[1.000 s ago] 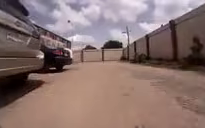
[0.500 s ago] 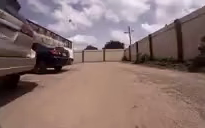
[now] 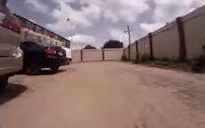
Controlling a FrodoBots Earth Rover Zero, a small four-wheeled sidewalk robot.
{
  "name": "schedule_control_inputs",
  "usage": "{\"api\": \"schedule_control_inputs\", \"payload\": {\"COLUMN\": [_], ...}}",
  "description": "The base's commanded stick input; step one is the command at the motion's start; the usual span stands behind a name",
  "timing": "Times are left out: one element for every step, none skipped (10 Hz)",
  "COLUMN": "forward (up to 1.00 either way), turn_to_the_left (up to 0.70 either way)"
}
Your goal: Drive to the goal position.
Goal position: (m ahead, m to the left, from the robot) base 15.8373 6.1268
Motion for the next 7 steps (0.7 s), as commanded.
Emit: {"api": "schedule_control_inputs", "payload": {"forward": [0.85,0.85,0.85,0.85,0.85,0.85,0.85], "turn_to_the_left": [-0.08,-0.07,0.00,0.00,0.00,0.00,0.00]}}
